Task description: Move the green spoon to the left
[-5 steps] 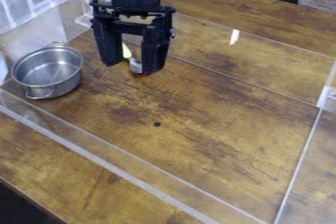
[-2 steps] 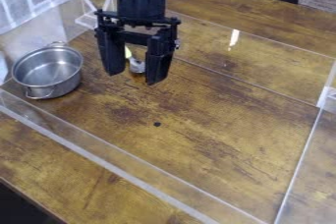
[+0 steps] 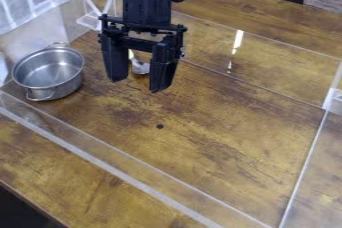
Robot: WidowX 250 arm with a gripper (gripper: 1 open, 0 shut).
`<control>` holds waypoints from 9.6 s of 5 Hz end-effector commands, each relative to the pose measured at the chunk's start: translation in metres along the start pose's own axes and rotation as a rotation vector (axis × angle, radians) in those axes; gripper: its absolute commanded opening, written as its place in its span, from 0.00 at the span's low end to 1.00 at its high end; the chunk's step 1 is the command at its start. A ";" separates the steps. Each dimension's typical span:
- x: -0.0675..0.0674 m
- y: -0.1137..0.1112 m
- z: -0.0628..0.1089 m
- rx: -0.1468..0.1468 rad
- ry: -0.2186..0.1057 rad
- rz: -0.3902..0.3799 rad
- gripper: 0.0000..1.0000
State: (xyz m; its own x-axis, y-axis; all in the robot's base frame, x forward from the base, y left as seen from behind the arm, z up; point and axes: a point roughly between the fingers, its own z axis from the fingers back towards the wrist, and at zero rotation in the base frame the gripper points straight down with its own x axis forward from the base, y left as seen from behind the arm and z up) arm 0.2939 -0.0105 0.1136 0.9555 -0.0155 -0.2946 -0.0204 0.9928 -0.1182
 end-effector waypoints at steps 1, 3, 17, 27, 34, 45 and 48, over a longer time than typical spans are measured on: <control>0.003 -0.008 0.015 0.007 -0.044 -0.020 1.00; 0.006 -0.020 0.031 0.013 -0.061 -0.030 1.00; 0.047 -0.045 0.046 0.017 -0.156 -0.029 1.00; 0.039 -0.059 0.052 0.003 -0.143 -0.082 1.00; 0.052 -0.051 0.041 0.008 -0.130 -0.062 1.00; 0.059 -0.049 0.042 -0.007 -0.079 -0.070 1.00; 0.054 -0.046 0.035 -0.005 -0.068 -0.065 1.00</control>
State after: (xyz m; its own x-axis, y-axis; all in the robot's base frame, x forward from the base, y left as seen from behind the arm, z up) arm 0.3558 -0.0552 0.1182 0.9581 -0.0735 -0.2769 0.0360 0.9897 -0.1384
